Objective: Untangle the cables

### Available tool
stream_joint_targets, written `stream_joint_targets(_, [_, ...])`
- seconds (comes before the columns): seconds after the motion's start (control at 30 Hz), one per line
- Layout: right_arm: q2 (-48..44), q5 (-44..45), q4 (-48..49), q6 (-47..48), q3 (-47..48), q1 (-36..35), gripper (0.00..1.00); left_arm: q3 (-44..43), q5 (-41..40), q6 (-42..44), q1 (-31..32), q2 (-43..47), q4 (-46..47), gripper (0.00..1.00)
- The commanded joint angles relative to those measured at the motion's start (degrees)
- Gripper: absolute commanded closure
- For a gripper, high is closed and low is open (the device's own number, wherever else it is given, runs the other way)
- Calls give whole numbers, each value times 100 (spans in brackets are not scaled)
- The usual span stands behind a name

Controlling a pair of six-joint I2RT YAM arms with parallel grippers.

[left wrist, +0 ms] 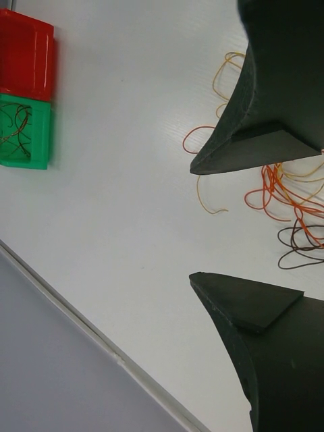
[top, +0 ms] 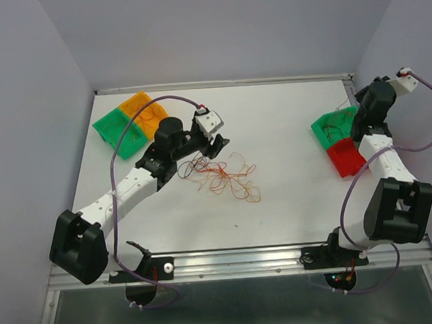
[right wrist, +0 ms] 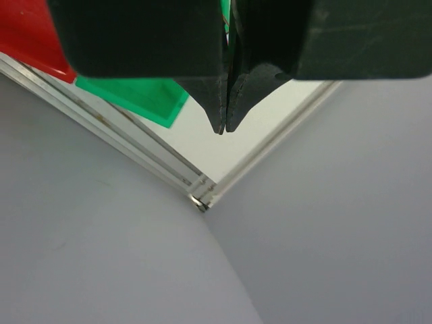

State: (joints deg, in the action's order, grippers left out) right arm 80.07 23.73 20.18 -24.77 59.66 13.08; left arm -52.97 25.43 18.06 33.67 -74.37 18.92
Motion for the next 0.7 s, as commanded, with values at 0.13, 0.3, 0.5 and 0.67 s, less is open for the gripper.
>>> stream_joint_targets(0.13, [114,826,-109,411,-306,28,99,-126,111,4,-1,256,59,29])
stream_joint_targets(0.3, [140,1151,-304,588,-411,19,99,-143,181,-5,-1,212,59,29])
stream_joint_targets(0.5, [631,2466,-630,1140,-87,-358,99,-205,243,-22,-10,142,-28,29])
stream_joint_targets(0.67, [1379,3068,-744,1467,335,-702,99,-196,261,-31,-10,133,-28,29])
